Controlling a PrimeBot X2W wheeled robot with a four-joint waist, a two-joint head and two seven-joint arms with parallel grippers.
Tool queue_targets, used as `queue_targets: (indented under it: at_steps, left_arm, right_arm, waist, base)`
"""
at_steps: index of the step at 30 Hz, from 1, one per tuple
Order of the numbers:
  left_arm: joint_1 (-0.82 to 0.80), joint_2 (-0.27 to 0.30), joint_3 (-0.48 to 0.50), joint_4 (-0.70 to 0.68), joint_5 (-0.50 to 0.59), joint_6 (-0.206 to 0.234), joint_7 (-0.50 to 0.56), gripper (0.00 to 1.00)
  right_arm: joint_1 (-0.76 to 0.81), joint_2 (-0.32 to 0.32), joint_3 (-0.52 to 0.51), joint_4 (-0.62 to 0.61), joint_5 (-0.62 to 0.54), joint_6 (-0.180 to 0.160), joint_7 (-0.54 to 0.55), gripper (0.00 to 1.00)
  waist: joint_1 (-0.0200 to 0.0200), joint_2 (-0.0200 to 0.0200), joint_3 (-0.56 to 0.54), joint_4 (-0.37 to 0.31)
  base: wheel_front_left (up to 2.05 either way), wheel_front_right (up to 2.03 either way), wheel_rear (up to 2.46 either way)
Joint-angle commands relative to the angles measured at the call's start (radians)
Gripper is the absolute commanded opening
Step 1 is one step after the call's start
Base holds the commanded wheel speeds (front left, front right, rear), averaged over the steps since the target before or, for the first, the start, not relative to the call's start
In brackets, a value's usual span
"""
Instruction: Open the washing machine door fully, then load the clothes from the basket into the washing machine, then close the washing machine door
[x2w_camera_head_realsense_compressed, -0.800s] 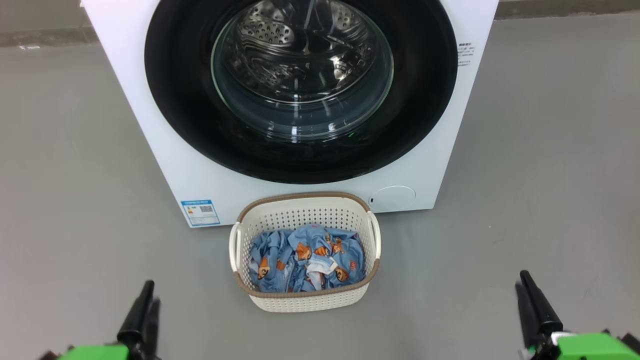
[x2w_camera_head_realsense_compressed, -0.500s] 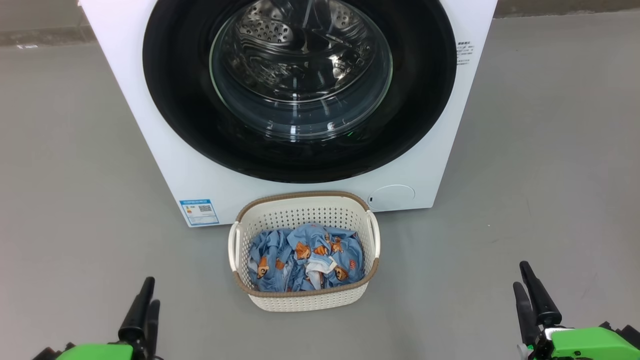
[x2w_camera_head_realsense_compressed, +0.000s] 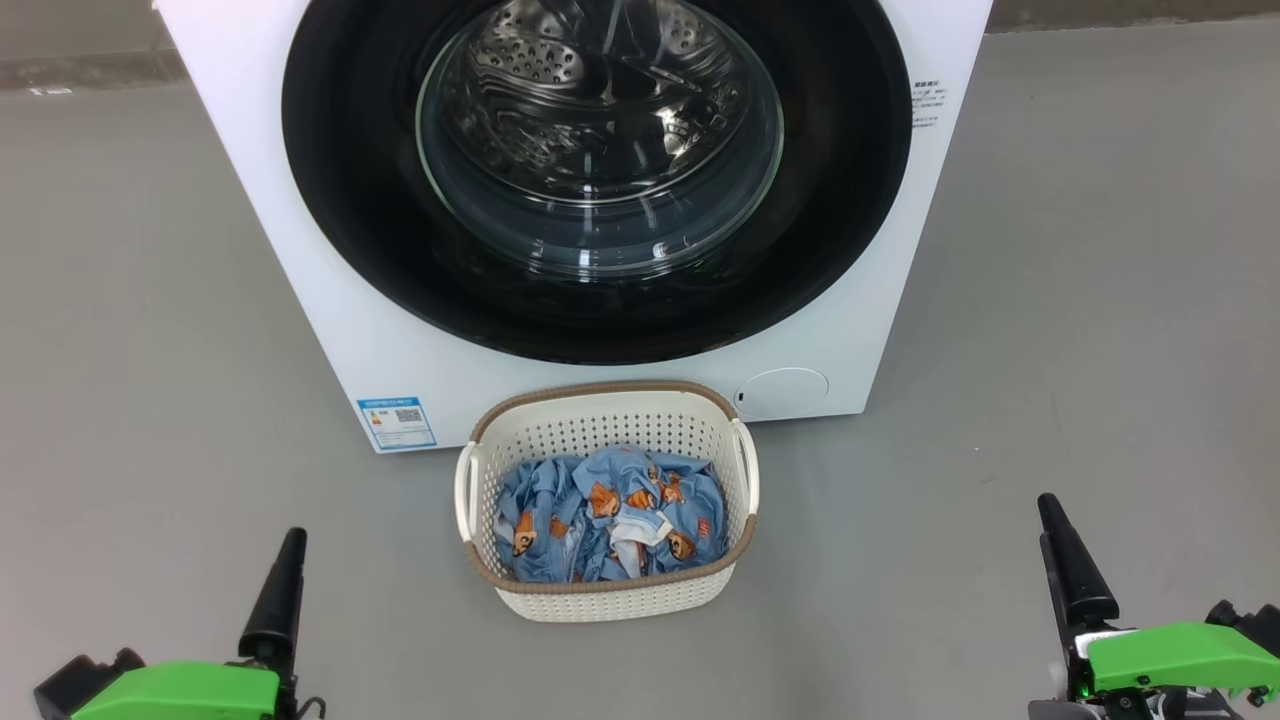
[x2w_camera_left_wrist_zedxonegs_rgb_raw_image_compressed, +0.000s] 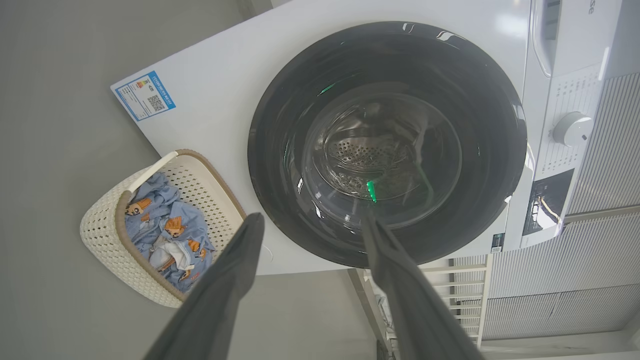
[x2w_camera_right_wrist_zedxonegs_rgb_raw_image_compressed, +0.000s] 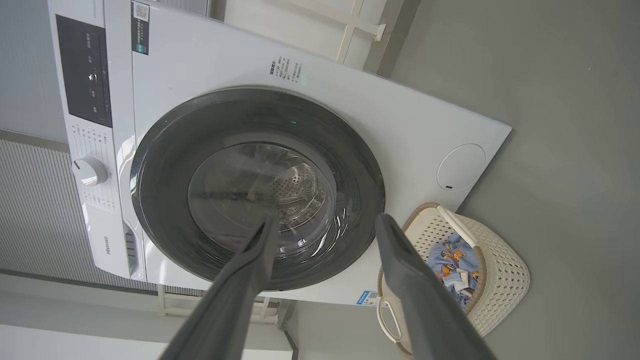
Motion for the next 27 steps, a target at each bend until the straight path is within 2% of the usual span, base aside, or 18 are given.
queue_targets:
  at_steps: [1,13,27]
  left_arm:
    - [-0.046,0.025,0.004,-0.034,0.039,-0.001,-0.012,1.00]
    - [-0.052,0.056,-0.015,-0.045,0.235,-0.001,-0.047,1.00]
    - [-0.048,0.088,-0.035,-0.058,0.412,-0.002,-0.085,1.00]
  right_arm:
    - [-0.051,-0.017,0.014,-0.032,-0.042,0.000,-0.013,1.00]
    - [-0.066,-0.037,0.037,-0.048,-0.244,0.001,-0.049,1.00]
    - [-0.076,-0.062,0.070,-0.046,-0.432,0.001,-0.087,1.00]
  waist:
    - [-0.0001,0.0000,0.000,0.000]
    - [-0.0001,0.0000,0.001,-0.002]
    - [-0.0001,0.0000,0.001,-0.008]
  base:
    - [0.00,0.00,0.00]
    - [0.00,0.00,0.00]
    - [0.00,0.00,0.00]
